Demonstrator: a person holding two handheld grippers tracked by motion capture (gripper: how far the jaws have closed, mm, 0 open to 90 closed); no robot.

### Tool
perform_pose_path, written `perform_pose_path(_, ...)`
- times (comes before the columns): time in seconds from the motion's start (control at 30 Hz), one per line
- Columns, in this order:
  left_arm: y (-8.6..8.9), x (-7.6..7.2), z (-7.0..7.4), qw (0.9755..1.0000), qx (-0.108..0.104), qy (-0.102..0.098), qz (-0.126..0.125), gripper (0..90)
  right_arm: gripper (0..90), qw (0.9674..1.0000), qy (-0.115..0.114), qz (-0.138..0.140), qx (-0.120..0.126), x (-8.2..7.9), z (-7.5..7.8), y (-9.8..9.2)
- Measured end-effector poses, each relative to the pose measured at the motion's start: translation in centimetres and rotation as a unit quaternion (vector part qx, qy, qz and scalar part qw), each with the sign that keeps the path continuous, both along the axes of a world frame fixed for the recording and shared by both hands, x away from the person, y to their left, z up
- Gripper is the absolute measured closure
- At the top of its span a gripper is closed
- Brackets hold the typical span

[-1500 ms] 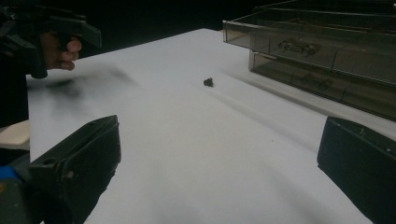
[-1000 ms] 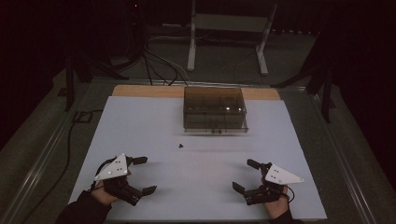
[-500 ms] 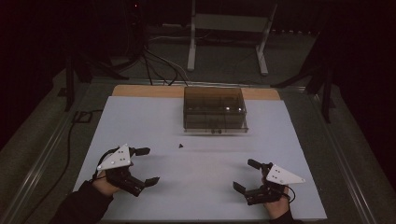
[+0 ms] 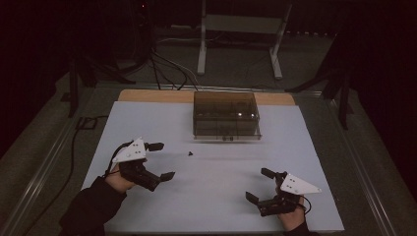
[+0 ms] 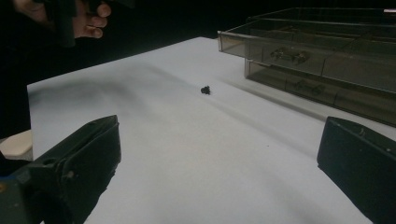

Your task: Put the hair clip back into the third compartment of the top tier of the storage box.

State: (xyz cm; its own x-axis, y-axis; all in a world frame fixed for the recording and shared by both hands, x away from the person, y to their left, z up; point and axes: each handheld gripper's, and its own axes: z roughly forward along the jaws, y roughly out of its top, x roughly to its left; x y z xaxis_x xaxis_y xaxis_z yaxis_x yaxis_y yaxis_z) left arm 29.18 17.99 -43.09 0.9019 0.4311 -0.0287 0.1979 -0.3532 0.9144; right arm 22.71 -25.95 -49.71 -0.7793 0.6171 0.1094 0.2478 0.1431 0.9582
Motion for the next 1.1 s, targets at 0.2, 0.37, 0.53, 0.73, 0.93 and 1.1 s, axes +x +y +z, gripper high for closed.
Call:
perform_pose_path(0.2, -0.7, 1.2, -0.1, 1.0000, 0.001, 0.001, 0.004, 0.5, 0.0, 1.0000, 0.000, 0.001, 0.001, 0.0, 0.0, 0.0)
perform_pose_path(0.37, -1.3, 1.8, -0.3, 1.0000, 0.007, 0.004, 0.003, 0.5, 0.0, 1.0000, -0.001, 0.001, -0.001, 0.0, 0.0, 0.0)
perform_pose_path(0.53, -2.2, 2.6, -0.7, 0.9999, 0.014, 0.004, -0.004, 0.5, 0.0, 1.0000, 0.000, 0.000, 0.000, 0.0, 0.0, 0.0)
perform_pose_path(0.73, -2.8, 3.3, -1.4, 0.9997, 0.021, 0.008, -0.006, 0.5, 0.0, 1.0000, 0.001, 0.000, 0.000, 0.0, 0.0, 0.0)
perform_pose_path(0.93, -3.3, 4.2, -2.3, 0.9995, 0.028, 0.017, -0.006, 0.5, 0.0, 1.0000, 0.003, 0.000, -0.001, 0.0, 0.0, 0.0)
perform_pose_path(1.1, -3.7, 4.8, -2.8, 0.9992, 0.034, 0.018, -0.007, 0.5, 0.0, 1.0000, 0.003, 0.000, -0.001, 0.0, 0.0, 0.0)
